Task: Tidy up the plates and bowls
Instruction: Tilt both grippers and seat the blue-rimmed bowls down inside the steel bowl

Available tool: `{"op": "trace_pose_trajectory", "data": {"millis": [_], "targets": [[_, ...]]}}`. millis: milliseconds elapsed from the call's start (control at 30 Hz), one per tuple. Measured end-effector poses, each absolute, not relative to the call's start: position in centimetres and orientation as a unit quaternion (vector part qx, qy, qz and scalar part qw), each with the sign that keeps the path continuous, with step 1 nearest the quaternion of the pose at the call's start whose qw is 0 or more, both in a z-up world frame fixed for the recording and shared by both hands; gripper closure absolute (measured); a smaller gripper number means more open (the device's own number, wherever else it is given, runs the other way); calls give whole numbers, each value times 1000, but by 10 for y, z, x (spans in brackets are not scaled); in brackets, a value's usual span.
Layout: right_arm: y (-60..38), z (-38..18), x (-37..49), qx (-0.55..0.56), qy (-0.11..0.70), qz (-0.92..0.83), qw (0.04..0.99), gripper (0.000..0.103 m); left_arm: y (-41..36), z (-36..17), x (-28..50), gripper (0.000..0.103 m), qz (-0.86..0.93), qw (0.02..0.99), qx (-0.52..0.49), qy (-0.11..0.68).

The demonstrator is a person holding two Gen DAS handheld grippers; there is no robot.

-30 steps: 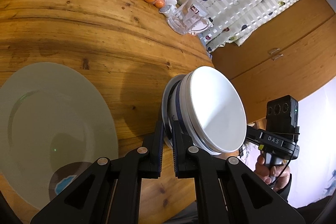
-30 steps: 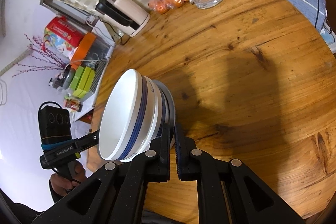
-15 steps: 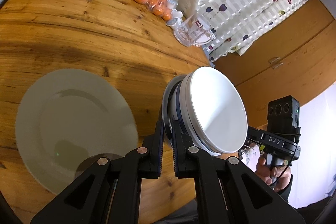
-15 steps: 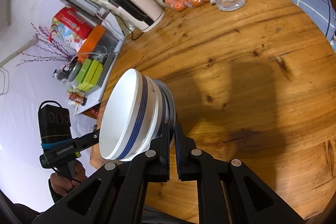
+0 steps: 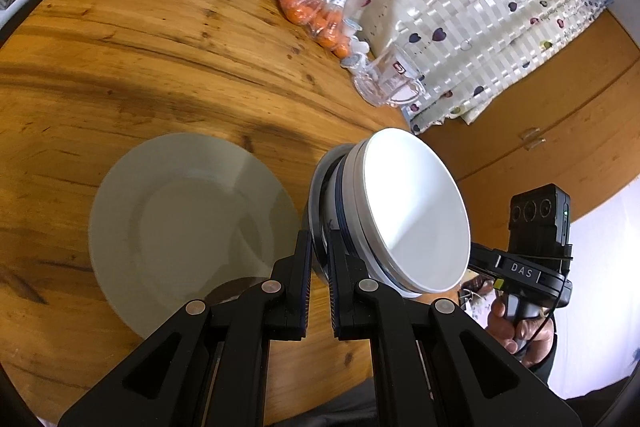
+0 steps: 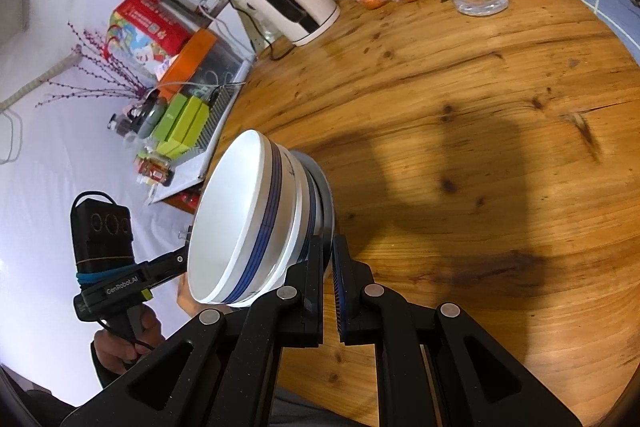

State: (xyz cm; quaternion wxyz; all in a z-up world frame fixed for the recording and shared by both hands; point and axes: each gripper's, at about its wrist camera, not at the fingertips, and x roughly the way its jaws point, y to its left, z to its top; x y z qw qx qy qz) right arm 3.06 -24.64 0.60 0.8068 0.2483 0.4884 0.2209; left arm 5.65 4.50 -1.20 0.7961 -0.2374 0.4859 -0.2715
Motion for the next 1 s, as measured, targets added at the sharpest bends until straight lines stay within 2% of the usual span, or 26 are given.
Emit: {"op": "trace_pose_trajectory", "data": {"millis": [1000], "targets": [[-160,-9,65,214,523,272,779,95,128,-26,47,97,-200,808,-272,483]]}}
